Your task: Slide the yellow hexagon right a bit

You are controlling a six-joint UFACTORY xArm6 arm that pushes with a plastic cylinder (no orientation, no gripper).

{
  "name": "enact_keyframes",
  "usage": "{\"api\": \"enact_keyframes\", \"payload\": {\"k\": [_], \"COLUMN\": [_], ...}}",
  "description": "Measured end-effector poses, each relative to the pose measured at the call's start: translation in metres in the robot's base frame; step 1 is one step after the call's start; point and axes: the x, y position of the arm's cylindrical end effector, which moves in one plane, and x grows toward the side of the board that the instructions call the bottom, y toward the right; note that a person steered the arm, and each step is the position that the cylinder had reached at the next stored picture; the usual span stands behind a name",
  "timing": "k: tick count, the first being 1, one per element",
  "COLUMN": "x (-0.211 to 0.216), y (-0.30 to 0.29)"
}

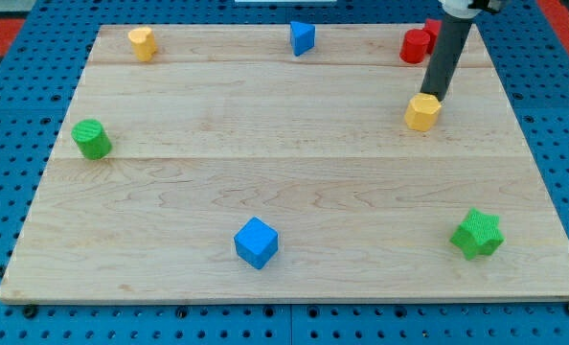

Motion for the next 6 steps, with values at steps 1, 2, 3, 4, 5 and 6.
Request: {"api": "enact_keyframes", "payload": {"k": [1, 2, 3, 4, 5, 6], "x": [-0.017, -0.001, 0.019, 0.027, 0.023, 0.009], "y": [-0.06, -0.083, -0.05, -0.032, -0.025, -0.055]}}
